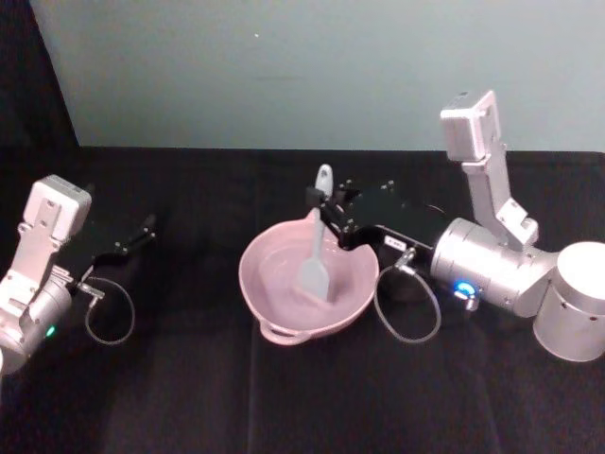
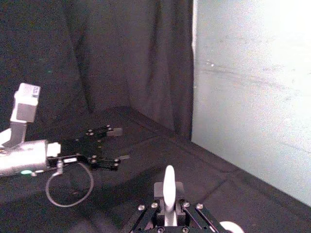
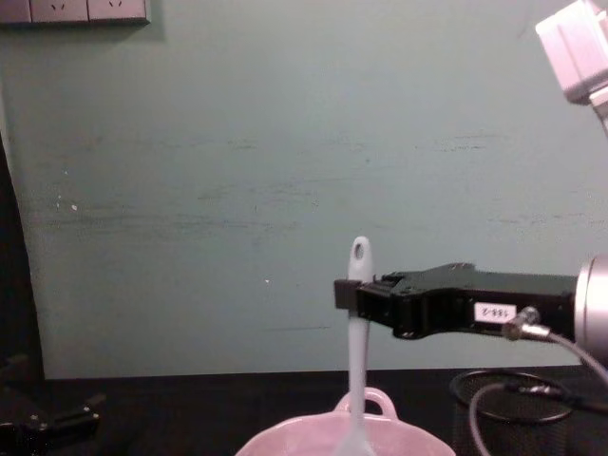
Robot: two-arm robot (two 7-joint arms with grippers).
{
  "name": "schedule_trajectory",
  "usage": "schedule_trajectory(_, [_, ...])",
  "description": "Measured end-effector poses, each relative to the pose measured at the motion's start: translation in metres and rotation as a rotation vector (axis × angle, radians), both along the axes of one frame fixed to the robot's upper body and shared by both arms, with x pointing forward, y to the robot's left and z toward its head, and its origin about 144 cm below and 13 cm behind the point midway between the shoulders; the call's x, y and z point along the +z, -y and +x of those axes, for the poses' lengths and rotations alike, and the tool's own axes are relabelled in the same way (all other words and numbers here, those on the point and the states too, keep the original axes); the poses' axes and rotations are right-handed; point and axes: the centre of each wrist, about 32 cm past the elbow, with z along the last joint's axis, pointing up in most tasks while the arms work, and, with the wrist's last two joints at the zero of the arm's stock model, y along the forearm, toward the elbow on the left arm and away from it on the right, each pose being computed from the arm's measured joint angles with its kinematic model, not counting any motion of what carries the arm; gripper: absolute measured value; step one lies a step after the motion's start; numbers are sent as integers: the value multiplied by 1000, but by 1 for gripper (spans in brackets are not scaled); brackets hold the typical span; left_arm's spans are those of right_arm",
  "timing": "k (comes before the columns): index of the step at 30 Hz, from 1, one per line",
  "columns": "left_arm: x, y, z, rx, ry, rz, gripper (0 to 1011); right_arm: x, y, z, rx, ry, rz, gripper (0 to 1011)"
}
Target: Use the one hand to pick up the spoon and stir the clear water in the bowl.
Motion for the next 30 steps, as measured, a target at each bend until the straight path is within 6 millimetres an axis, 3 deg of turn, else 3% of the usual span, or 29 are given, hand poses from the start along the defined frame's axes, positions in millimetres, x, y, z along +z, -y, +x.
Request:
schedule_trajectory(10, [0, 0, 0, 0, 0, 0, 1011, -13, -22, 1, 33, -33, 42, 120])
schedule_trajectory(18, [0, 0, 0, 0, 0, 0, 1011, -22, -42, 16, -14, -20, 71, 120])
schedule_trajectory(30, [0, 0, 0, 0, 0, 0, 1011, -30, -41, 32, -149, 85, 51, 120])
